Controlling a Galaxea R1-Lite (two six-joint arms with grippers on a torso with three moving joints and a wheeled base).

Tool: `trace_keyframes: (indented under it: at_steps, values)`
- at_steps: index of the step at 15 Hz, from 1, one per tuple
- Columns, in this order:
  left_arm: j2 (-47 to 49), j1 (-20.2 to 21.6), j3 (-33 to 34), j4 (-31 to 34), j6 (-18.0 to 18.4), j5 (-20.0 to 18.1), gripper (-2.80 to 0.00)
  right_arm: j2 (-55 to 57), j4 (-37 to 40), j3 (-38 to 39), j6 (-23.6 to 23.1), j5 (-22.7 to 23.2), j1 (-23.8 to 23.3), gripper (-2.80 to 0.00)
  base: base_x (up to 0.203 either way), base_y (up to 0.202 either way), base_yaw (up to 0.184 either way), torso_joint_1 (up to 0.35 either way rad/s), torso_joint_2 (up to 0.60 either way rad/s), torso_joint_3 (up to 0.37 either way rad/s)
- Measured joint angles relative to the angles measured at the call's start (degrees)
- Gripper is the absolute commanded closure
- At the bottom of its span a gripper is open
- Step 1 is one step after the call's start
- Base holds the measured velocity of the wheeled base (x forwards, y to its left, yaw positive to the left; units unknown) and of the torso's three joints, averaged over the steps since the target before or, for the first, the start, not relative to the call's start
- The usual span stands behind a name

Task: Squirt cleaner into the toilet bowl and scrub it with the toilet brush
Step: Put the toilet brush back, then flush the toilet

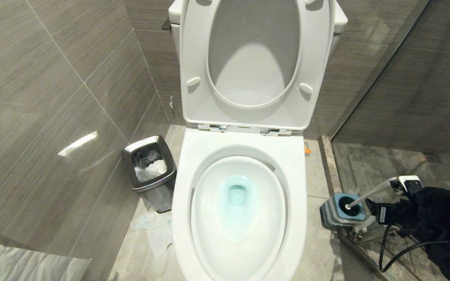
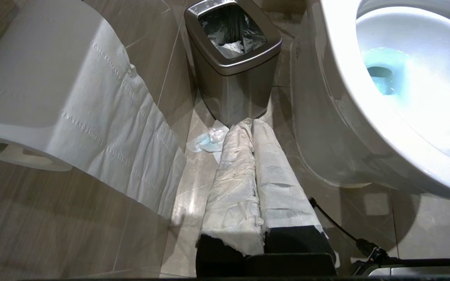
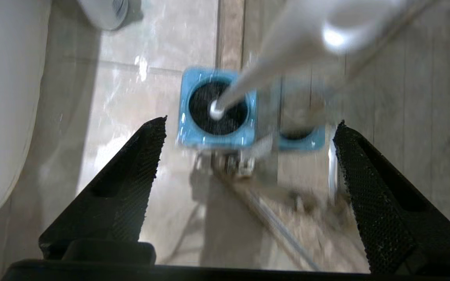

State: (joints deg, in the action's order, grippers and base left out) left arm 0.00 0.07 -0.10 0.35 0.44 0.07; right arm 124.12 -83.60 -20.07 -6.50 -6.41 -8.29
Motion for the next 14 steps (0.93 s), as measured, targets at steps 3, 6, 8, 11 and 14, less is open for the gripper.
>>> trace_keyframes:
  at_steps: [3,6,8,11,14]
  values:
    - [0.0,0.0,0.0,0.0,-0.1,0.0,0.00,-5.2,0.0,5.5,-0.2,0.3,0.1,-2.80,0.000,0.000,0.000,0.000,0.00,0.000]
    - [0.0,0.0,0.0,0.0,-0.2,0.0,0.00,-10.2,0.1,9.0,-1.7,0.6,0.5,-2.80,0.000,0.000,0.000,0.000,0.00,0.000]
    - [0.0,0.0,0.0,0.0,-0.2,0.0,0.00,-12.9,0.1,9.9,-1.8,0.6,1.1,0.00,0.000,0.000,0.000,0.000,0.00,0.000]
    - [0.0,0.0,0.0,0.0,-0.1,0.0,0.00,-16.7,0.1,12.6,-3.1,0.6,2.0,0.00,0.000,0.000,0.000,0.000,0.00,0.000]
    - [0.0,0.0,0.0,0.0,-0.2,0.0,0.00,-20.7,0.3,15.4,-5.2,0.7,2.6,0.00,0.000,0.000,0.000,0.000,0.00,0.000]
